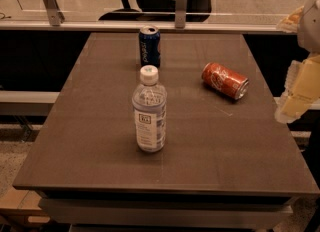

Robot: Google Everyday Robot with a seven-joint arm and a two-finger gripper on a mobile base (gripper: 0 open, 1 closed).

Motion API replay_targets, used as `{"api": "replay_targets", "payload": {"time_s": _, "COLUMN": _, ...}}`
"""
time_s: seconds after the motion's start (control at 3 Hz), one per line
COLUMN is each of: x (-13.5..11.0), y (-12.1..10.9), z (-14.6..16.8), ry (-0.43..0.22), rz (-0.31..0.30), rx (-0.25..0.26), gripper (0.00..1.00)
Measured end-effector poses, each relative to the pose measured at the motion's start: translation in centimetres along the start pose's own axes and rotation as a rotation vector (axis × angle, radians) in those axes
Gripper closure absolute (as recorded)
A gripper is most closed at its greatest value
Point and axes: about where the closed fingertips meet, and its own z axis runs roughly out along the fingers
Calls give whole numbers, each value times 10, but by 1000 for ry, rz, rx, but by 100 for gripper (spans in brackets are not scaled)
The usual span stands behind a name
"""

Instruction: Place coke can upright

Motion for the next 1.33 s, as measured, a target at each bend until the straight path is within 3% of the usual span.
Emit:
{"api": "replay_targets", "payload": {"time_s": 0.67, "x": -1, "y": -3, "z": -1, "ry": -6, "rz": 14, "rx": 7, "gripper": 0}}
{"api": "replay_targets", "payload": {"time_s": 1.0, "x": 4, "y": -10, "z": 3, "ry": -53, "rz": 94, "rx": -7, "gripper": 0}}
{"api": "replay_targets", "payload": {"time_s": 1.33, "x": 12, "y": -19, "z": 12, "ry": -105, "rz": 250, "rx": -42, "gripper": 0}}
